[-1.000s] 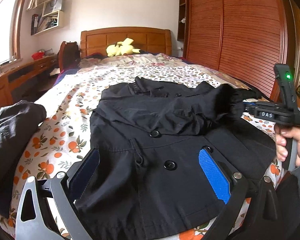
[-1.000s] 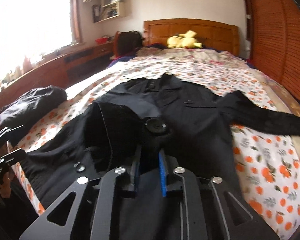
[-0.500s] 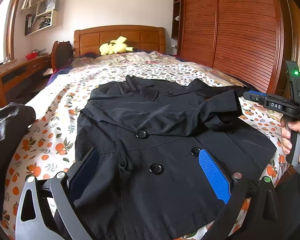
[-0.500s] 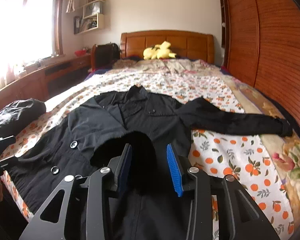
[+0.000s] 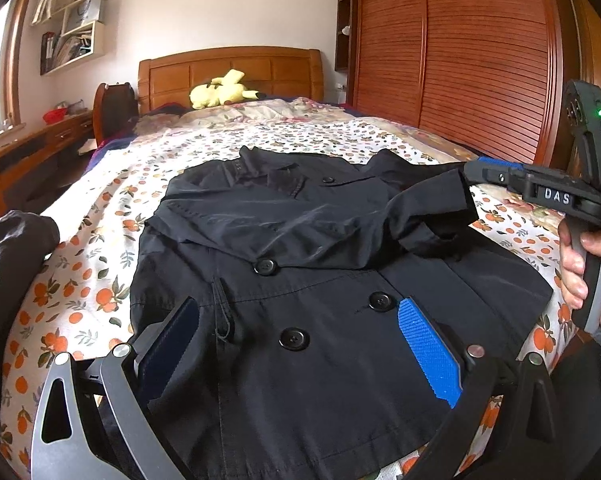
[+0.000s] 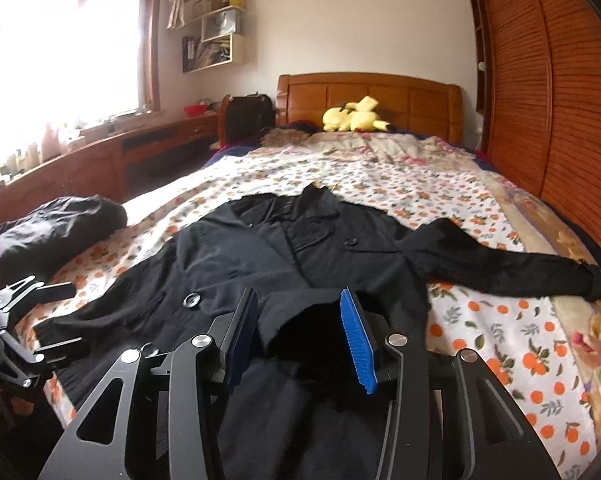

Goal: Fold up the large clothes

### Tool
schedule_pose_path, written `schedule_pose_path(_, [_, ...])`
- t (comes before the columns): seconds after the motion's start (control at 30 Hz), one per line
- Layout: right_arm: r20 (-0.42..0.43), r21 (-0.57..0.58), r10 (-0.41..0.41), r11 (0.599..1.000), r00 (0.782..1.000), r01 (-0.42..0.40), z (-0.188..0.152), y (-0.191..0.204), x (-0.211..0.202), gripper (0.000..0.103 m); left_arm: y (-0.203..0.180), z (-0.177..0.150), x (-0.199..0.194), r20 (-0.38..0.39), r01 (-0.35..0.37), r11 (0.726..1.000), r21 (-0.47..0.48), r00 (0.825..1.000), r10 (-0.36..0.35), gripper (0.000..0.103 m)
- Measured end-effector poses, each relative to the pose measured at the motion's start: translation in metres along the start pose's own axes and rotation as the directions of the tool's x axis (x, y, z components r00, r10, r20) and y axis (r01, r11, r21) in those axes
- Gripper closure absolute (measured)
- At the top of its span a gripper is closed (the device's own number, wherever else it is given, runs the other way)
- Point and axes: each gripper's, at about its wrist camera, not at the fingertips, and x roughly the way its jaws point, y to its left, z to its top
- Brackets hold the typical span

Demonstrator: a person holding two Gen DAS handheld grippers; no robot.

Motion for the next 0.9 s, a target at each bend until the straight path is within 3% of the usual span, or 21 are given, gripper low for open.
schedule_pose_path(0.17, [-0.059,0.004,0.009,1.000,0.998,-0.009,-0.011,0.003,0.013,0.063,-0.001,0.000,-0.001,0.002,0.005,1.000,-0.003,1.000,-0.005,0.002])
schedule_pose_path(0.3, [-0.093,0.002,0.028,1.000,0.995,-0.028,-0.016,0.004,0.025,0.095,-0.001,0.000,-0.002,0.003,0.006,1.000,-0.001,1.000,-0.006,0.002])
schedule_pose_path(0.6, [-0.085,0.045,0.100,0.994,0.991,-0.096,-0.021,0.004,0.001,0.098,-0.001,0.004,-0.010,0.025,0.020,1.000,-0.009,0.999,-0.020,0.002])
schedule_pose_path(0.9, [-0.185,0.086,0.117,0.991,0.976,-0.103,-0.075,0.021,-0.016,0.098,-0.004,0.007,-0.023,0.051,0.030,1.000,-0.002,0.998,-0.030,0.002])
